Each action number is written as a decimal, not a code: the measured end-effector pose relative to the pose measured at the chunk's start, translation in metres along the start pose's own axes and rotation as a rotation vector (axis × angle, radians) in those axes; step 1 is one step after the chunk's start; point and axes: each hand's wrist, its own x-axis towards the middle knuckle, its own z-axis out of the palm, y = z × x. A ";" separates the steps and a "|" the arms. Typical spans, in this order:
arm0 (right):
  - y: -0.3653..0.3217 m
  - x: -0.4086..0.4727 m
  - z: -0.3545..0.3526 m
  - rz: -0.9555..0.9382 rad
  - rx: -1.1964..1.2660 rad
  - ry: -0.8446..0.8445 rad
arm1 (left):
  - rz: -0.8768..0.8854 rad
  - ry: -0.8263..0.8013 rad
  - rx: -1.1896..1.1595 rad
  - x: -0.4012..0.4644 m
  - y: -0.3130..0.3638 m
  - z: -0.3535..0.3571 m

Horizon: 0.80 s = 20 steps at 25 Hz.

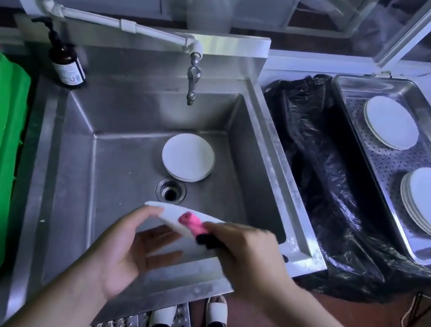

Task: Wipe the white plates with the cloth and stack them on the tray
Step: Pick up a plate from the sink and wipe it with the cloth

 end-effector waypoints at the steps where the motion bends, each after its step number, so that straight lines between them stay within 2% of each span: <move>1: 0.002 0.007 -0.003 0.110 0.112 0.021 | 0.067 0.029 0.069 0.003 0.005 -0.001; 4: 0.017 0.021 -0.023 0.458 0.693 0.046 | 0.368 0.105 0.335 0.011 0.023 -0.011; 5: 0.022 0.020 -0.029 0.553 0.898 0.058 | 0.428 0.083 0.397 0.014 0.030 -0.018; 6: 0.026 0.017 -0.034 0.632 1.052 0.071 | 0.437 -0.010 0.411 0.016 0.035 -0.025; 8: 0.032 0.007 -0.039 0.729 1.219 0.041 | 0.338 -0.350 0.350 0.017 0.039 -0.038; 10: 0.038 -0.003 -0.034 0.743 1.317 -0.031 | 0.270 -0.602 0.328 0.014 0.039 -0.043; 12: 0.040 -0.011 -0.028 0.735 1.378 -0.088 | 0.241 -0.693 0.315 0.010 0.039 -0.047; 16: 0.034 -0.008 -0.024 0.744 1.416 -0.091 | 0.280 -0.707 0.290 -0.001 0.034 -0.048; 18: 0.035 0.001 -0.022 0.841 1.332 0.010 | 0.337 -0.636 0.285 -0.007 0.026 -0.041; 20: 0.035 0.008 -0.019 0.968 1.148 0.159 | 0.406 -0.570 0.319 -0.015 0.019 -0.036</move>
